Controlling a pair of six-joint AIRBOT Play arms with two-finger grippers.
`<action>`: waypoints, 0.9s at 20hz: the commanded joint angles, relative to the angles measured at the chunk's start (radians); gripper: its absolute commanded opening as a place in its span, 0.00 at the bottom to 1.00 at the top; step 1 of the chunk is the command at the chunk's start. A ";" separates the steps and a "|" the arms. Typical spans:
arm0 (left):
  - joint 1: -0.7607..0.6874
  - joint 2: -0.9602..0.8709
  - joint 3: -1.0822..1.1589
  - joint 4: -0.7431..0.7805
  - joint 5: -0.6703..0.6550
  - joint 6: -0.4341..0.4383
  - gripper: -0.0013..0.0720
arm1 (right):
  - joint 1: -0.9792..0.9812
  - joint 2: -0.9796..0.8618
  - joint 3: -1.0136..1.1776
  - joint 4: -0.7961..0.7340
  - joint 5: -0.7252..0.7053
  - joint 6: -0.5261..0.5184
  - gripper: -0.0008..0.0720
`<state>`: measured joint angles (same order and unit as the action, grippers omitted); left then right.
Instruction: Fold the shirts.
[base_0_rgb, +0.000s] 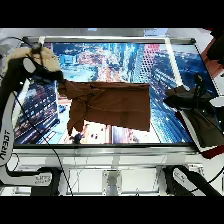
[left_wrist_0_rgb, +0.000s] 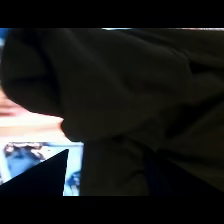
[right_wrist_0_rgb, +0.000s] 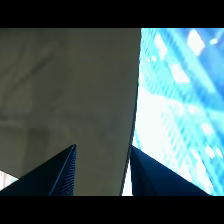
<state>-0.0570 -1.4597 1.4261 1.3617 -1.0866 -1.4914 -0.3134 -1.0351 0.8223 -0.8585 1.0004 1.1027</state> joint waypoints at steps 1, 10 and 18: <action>-0.118 -0.002 -0.128 -0.104 -0.048 0.155 0.70 | 0.009 0.000 -0.026 0.004 -0.014 0.001 0.54; -0.335 -0.153 -0.221 0.270 0.145 -0.220 0.71 | 0.009 0.000 -0.026 0.005 -0.003 0.000 0.54; -0.336 -0.159 -0.205 0.401 0.143 -0.323 0.03 | 0.010 0.000 -0.026 -0.002 -0.001 -0.003 0.54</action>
<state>-0.3901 -1.6161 1.2129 1.7172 -0.9497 -1.7821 -0.3050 -1.0351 0.7967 -0.8585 0.9951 1.0996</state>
